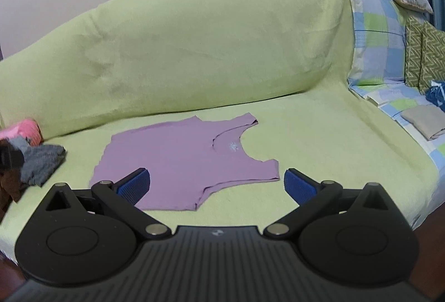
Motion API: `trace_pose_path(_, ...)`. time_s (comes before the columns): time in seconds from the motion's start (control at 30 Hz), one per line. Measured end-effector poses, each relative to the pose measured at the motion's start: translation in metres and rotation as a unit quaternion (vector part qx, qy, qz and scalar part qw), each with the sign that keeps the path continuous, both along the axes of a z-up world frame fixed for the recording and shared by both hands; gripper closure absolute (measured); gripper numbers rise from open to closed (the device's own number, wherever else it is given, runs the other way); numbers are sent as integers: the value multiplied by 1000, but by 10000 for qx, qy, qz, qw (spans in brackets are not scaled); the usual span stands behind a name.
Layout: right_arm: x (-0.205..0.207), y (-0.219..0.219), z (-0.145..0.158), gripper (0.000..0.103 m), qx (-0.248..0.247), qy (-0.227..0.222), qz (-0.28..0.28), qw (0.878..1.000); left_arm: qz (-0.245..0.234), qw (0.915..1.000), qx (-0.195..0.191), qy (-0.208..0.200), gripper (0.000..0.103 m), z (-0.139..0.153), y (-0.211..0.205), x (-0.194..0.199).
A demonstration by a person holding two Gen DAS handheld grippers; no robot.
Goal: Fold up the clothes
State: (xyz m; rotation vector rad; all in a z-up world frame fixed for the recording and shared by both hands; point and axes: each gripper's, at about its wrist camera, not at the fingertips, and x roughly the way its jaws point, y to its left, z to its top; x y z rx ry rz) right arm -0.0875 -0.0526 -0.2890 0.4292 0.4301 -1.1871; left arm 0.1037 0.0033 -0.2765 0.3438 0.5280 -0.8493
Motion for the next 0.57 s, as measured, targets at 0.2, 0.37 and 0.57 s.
trace_pose_path(0.2,4,0,-6,1,-69,226,74,9997,-88,9992,71,388,1,-7,-9,9)
trace_pose_path(0.37,14,-6,-12,1,-65,288,188,9994,-226,9987,116,449,0,-16,-17,14)
trace_pose_path(0.57,31,-11,-22,1,31,466,286,9985,-240,9982,-25,547,1,-21,-18,23)
